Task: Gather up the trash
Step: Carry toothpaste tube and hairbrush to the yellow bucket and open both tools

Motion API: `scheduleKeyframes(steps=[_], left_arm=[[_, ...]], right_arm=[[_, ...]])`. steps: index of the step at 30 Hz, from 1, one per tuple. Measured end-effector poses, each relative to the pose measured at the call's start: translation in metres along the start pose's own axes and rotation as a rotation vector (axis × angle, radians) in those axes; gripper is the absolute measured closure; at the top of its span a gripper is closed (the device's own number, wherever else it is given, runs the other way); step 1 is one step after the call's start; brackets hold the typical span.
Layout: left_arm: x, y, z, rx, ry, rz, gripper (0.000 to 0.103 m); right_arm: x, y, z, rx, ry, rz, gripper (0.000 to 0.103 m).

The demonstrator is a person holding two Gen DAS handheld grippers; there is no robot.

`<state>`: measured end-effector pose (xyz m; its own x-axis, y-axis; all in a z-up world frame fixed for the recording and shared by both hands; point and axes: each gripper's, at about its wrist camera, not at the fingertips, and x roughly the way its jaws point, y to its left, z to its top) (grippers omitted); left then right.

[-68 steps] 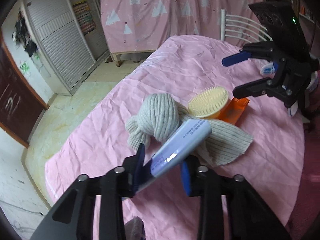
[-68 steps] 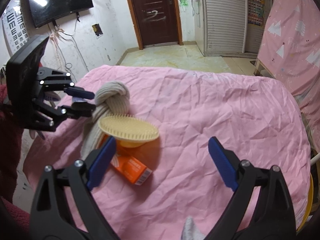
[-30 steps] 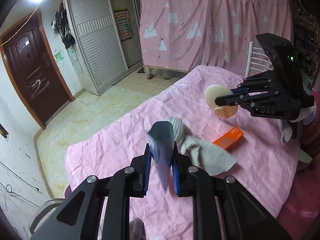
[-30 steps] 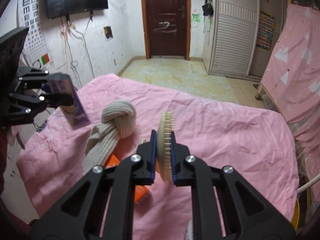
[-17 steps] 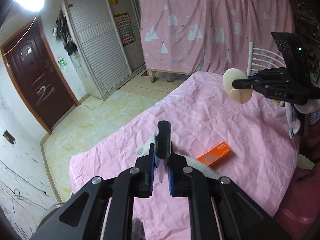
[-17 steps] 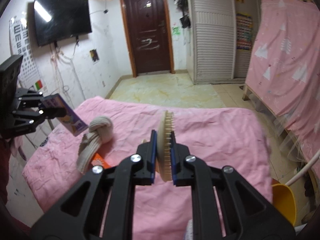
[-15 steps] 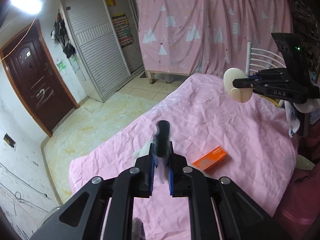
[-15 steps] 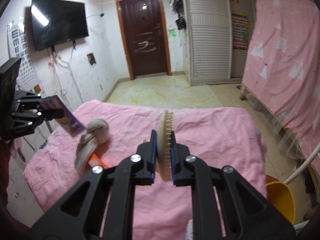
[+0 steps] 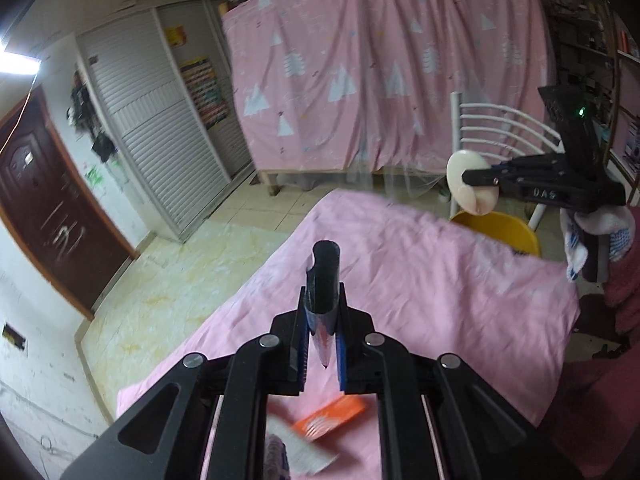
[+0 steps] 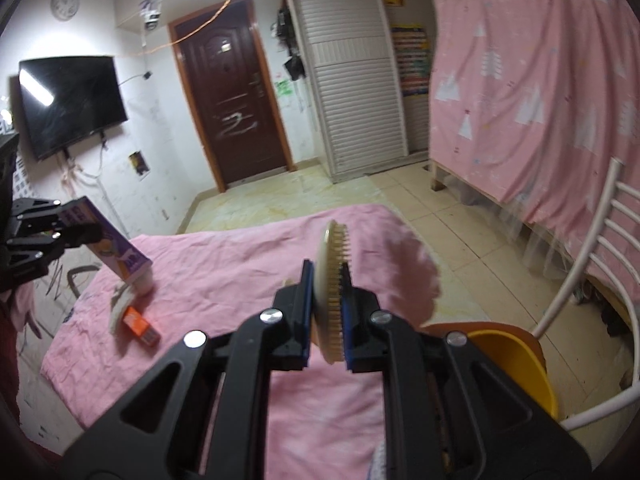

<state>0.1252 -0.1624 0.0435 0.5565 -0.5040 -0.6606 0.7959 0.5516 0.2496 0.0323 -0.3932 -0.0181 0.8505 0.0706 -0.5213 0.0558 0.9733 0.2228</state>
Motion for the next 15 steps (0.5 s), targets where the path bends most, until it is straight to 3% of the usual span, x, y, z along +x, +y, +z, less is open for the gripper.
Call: scheduleKeyframes(steps=[15], left_arm=[[0.061,-0.101,0.082,-0.009,-0.091,-0.183,0.102]], right_arm=[[-0.031,-0.106,-0.03,0.138,-0.014,-0.101,0.092]])
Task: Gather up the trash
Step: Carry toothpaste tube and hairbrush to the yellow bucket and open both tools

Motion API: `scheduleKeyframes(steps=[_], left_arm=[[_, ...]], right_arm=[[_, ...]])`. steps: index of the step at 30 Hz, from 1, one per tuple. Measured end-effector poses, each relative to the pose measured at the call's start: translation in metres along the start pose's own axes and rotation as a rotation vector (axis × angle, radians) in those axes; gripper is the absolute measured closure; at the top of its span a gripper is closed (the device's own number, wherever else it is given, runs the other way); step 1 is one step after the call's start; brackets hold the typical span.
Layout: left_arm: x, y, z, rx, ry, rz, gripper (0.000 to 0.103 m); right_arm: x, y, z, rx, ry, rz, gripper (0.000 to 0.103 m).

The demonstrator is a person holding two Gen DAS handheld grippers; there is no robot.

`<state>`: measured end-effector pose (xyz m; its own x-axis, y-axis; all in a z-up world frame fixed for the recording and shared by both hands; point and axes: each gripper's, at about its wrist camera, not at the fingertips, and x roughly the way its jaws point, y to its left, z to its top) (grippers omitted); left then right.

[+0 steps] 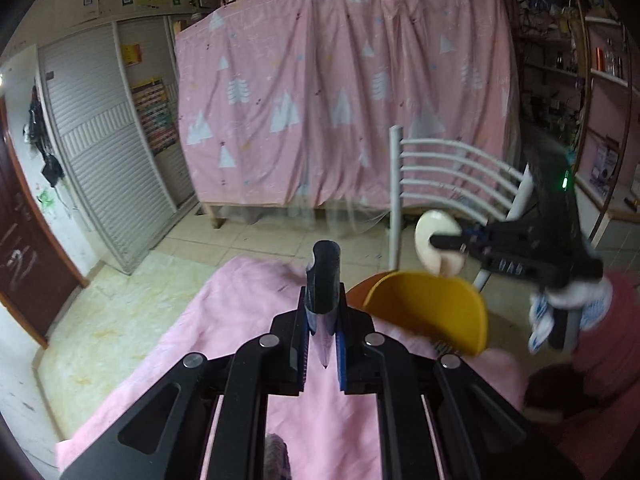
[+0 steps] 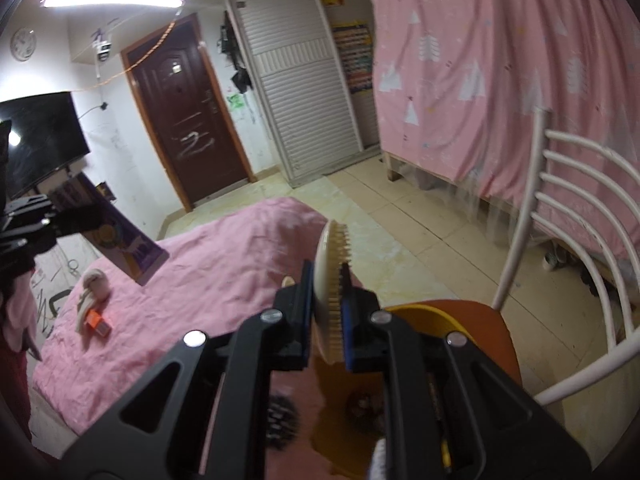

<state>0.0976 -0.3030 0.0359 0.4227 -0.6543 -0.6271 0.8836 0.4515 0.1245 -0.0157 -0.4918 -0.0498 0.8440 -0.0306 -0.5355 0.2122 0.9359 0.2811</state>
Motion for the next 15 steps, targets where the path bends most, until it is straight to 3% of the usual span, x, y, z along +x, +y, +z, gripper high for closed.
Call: scheduleKeyframes(steps=[11,13,15], left_arm=[[0.059,-0.059,0.028,-0.091,-0.014,-0.096,0.102],[0.068,-0.069,0.03,-0.099,-0.008,-0.104,0.102],[0.075,-0.074,0.03,-0.111,-0.006,-0.112,0.102]], right_arm=[[0.017,-0.052,-0.023,0.114,0.062,-0.038,0.091],[0.019,-0.058,-0.026,0.126,0.067,-0.043,0.088],[0.019,-0.062,-0.027,0.14,0.066,-0.035,0.076]])
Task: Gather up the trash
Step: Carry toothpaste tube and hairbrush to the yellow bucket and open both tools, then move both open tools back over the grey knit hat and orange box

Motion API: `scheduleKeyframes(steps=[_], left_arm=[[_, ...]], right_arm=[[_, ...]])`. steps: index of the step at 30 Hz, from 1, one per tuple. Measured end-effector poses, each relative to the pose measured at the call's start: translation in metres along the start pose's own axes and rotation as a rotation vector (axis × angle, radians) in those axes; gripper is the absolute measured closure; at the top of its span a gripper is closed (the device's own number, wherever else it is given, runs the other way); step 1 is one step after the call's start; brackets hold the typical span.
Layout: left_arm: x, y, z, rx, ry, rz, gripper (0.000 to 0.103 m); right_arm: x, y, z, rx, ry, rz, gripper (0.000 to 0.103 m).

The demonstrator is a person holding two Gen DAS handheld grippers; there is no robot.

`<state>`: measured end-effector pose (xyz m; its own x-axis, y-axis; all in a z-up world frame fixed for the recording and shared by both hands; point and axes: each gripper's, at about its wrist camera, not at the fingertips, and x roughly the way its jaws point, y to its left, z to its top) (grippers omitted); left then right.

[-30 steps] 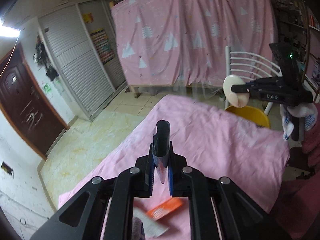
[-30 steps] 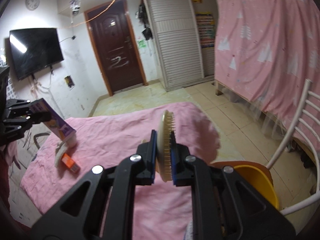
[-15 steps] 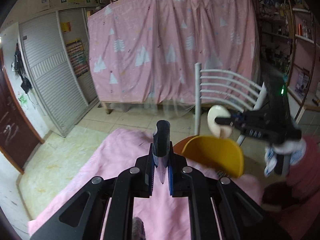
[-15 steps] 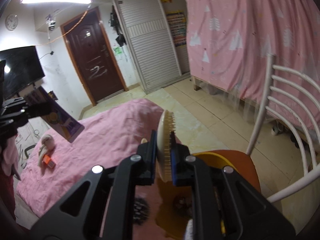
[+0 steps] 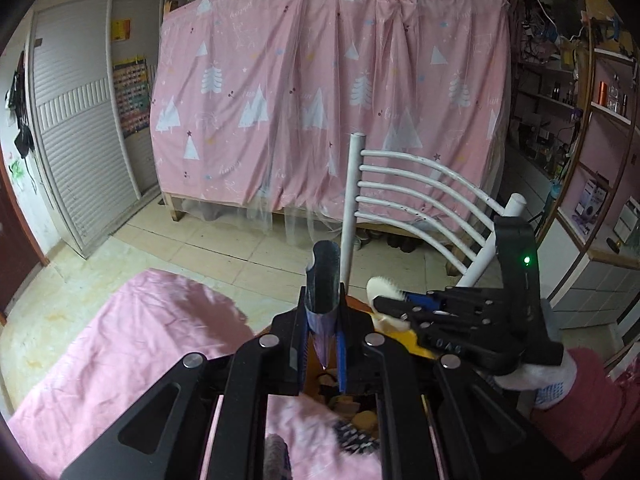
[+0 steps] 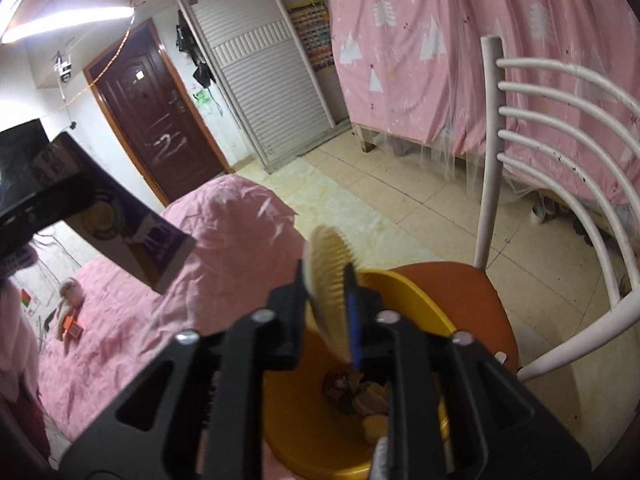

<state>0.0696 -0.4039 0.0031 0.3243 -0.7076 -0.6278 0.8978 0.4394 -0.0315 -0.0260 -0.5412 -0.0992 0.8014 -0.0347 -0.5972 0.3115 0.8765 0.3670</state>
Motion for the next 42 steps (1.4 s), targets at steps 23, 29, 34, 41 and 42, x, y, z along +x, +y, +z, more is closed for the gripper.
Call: scheduleKeyframes(steps=[23,29,34,41,42], left_arm=[[0.034,-0.002,-0.021,-0.15,0.05,0.012,0.051],[0.005,0.023,-0.028,-0.201,0.005,0.052,0.051],[-0.024,0.048,-0.038,-0.257,-0.03,0.093,0.051],[-0.065,0.087,-0.061,-0.335,-0.04,0.237,0.04],[-0.072,0.093,-0.065,-0.347,-0.041,0.265,0.039]], right_arm=[[-0.022,-0.002,0.004,0.034,-0.048,-0.01,0.057],[-0.024,0.021,0.006,-0.01,-0.047,0.003,0.049],[-0.021,0.052,0.005,-0.067,-0.031,0.034,0.049],[-0.006,0.101,0.0,-0.15,0.008,0.094,0.043],[-0.004,0.108,-0.001,-0.162,0.013,0.102,0.043]])
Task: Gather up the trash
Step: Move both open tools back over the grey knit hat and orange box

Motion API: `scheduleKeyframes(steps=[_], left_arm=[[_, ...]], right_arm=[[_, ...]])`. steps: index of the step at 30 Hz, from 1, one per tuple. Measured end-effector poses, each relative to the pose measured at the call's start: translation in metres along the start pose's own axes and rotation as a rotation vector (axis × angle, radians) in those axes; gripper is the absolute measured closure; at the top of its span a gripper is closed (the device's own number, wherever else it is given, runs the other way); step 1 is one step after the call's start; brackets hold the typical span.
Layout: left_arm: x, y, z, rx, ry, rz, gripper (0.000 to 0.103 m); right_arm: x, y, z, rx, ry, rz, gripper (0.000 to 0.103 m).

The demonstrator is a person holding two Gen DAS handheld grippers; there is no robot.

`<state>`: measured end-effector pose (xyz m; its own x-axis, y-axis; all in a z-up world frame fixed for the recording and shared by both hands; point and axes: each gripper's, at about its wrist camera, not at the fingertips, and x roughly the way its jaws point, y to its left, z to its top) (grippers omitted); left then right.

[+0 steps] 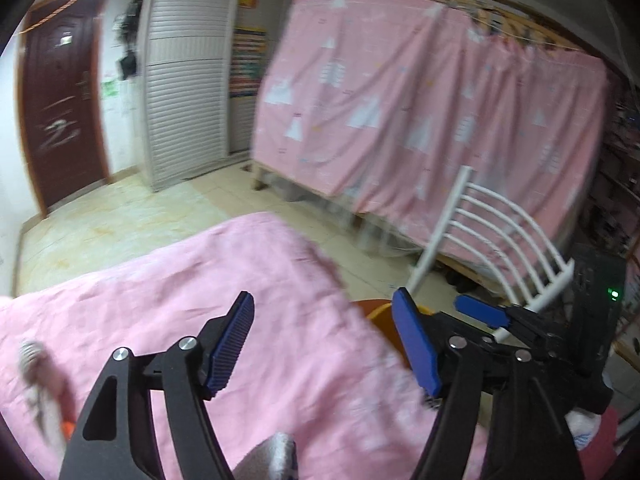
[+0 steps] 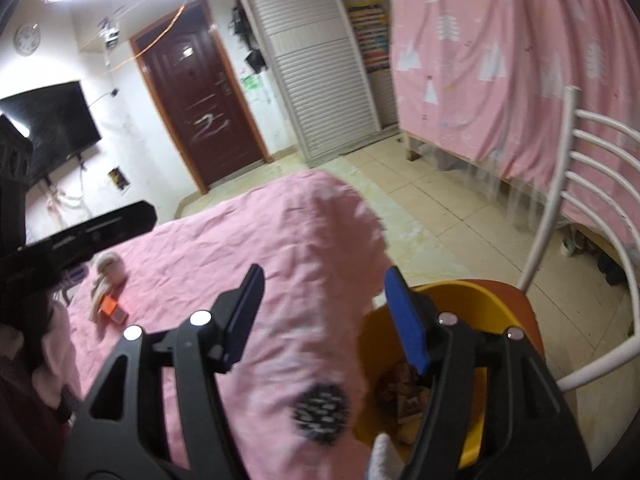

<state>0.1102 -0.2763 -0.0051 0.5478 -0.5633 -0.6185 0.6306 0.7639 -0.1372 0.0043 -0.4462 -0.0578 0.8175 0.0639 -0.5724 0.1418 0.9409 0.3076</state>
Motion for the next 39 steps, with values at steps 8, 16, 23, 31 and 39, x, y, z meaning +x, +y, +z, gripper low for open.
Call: scheduleKeyframes(steps=[8,16,23,31,39], left_arm=[[-0.032,0.065,-0.006,-0.086,-0.024,0.171,0.036],[-0.054,0.127,-0.018,-0.19,-0.025,0.277,0.035],[-0.065,0.171,-0.034,-0.273,-0.012,0.348,0.035],[-0.065,0.212,-0.051,-0.366,0.032,0.396,0.034],[-0.048,0.233,-0.062,-0.413,0.075,0.392,0.029]], right_arm=[[0.021,0.062,0.0,-0.105,0.036,0.062,0.041],[0.036,0.107,0.0,-0.169,0.057,0.102,0.035],[0.047,0.139,0.0,-0.218,0.07,0.136,0.029],[0.064,0.174,-0.007,-0.276,0.104,0.175,0.025],[0.077,0.203,-0.016,-0.344,0.135,0.212,0.021]])
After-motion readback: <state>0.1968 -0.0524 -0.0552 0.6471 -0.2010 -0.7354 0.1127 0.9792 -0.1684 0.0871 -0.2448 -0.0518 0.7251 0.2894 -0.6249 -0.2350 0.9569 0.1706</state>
